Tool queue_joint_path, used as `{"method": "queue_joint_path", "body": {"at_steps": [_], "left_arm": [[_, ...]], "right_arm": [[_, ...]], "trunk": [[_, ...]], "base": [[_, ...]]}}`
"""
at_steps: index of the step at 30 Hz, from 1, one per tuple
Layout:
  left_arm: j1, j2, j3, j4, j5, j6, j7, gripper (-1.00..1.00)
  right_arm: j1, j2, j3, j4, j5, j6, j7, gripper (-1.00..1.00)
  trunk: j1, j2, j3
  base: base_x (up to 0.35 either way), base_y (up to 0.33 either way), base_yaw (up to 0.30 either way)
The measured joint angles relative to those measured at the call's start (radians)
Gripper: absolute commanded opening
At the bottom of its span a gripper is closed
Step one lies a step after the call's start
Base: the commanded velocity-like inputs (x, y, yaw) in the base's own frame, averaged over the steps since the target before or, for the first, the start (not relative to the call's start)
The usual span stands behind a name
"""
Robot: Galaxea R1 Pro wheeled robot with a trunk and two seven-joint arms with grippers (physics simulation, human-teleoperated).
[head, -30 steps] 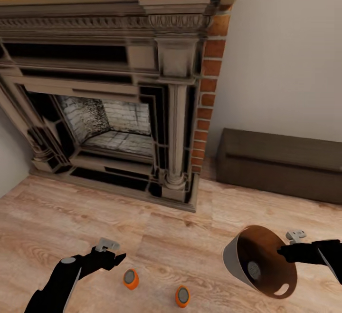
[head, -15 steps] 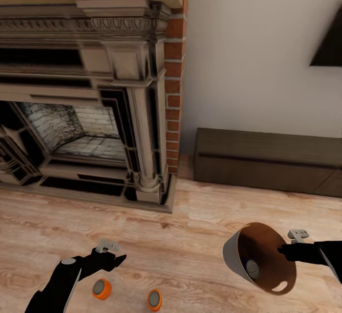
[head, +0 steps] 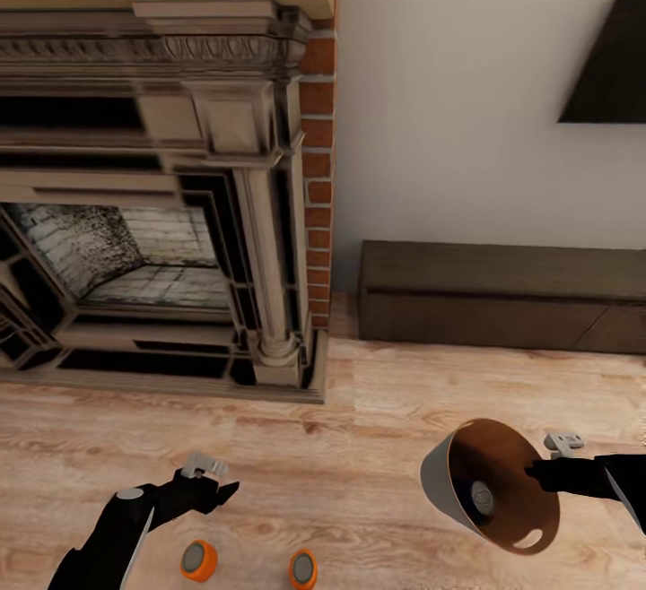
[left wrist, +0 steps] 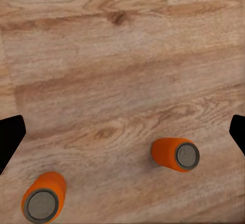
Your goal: Put the three can of soda from the living room inside the tash can in the kitchen.
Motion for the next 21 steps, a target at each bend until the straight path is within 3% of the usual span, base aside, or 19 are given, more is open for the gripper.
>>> {"method": "queue_joint_path", "body": {"at_steps": [12, 21], "left_arm": [[0.000, 0.000, -0.014, 0.029, -0.002, -0.001, 0.029, 1.00], [0.000, 0.000, -0.030, 0.041, 0.000, -0.003, 0.051, 1.00]], "right_arm": [[0.000, 0.001, 0.005, 0.000, 0.002, 0.011, -0.003, -1.00], [0.000, 0.002, 0.003, 0.001, 0.003, 0.011, -0.004, -1.00]], "trunk": [[0.000, 0.000, -0.002], [0.000, 0.000, -0.007]], "base": [[0.000, 0.270, -0.239], [0.000, 0.081, -0.079]]}}
